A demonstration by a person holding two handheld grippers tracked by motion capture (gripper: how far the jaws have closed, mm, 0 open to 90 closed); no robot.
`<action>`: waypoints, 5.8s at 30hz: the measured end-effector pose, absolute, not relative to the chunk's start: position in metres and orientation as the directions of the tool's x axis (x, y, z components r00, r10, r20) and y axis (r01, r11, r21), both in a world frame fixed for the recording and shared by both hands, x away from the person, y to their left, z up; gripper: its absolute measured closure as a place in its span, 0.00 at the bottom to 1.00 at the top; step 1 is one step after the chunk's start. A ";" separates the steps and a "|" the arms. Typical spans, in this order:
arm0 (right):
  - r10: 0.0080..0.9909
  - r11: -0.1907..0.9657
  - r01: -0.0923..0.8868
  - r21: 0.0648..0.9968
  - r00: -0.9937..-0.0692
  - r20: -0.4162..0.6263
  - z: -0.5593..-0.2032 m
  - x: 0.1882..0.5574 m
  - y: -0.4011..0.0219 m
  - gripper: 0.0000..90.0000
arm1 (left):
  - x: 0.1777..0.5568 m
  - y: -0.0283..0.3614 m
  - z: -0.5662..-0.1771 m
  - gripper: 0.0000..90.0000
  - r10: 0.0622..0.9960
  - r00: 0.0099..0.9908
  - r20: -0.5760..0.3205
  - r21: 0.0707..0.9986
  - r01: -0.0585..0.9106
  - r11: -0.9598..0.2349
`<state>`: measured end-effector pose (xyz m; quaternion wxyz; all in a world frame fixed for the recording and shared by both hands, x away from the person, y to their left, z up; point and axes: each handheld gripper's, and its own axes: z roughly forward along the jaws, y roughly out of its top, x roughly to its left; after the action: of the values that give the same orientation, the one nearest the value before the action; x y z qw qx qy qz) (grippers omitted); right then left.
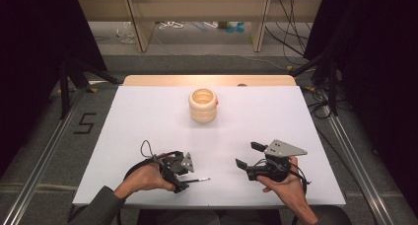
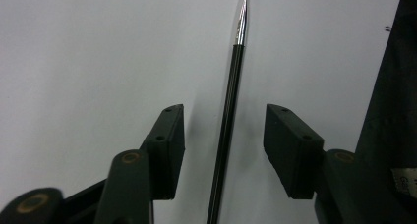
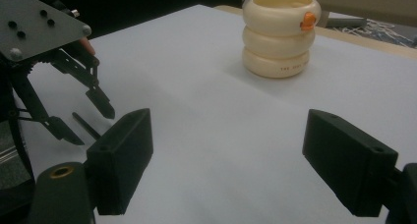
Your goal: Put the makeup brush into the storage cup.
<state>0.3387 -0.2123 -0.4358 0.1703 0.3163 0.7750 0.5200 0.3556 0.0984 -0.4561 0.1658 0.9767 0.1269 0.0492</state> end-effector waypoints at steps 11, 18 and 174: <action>0.662 0.265 0.315 0.912 -0.747 0.066 -0.436 0.339 -0.212 0.23 | 0.359 0.096 -0.459 0.70 0.242 0.969 0.048 0.307 0.216 -0.927; 0.656 0.262 0.315 0.912 -0.751 0.071 -0.436 0.338 -0.212 0.24 | 0.361 0.094 -0.461 0.77 0.222 0.975 0.030 0.286 0.205 -0.936; 0.665 0.222 0.312 0.924 -0.742 0.091 -0.434 0.339 -0.215 0.20 | 0.487 0.133 -0.372 0.94 0.729 0.656 -0.197 0.947 0.321 -0.033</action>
<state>0.3386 -0.2150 -0.4335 0.1645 0.3196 0.7643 0.5354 0.4874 0.1331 -0.3720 0.5846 0.6972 0.3764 0.1744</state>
